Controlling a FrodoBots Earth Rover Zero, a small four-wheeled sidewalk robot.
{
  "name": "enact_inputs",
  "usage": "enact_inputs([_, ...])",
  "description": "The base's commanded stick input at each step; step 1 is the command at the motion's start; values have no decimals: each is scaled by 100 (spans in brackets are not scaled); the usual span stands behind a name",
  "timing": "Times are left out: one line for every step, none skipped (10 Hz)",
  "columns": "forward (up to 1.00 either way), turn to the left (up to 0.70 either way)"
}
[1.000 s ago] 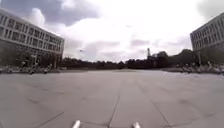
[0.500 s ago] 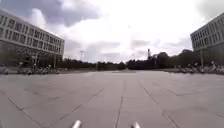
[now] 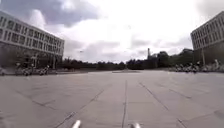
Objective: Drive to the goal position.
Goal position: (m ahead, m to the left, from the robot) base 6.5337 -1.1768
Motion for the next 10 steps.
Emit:
enact_inputs([70, -3])
enact_inputs([70, -2])
enact_inputs([70, 0])
enact_inputs([70, 0])
enact_inputs([70, 0])
enact_inputs([70, 0])
enact_inputs([70, -1])
enact_inputs([70, -1])
enact_inputs([70, 0])
enact_inputs([70, 0])
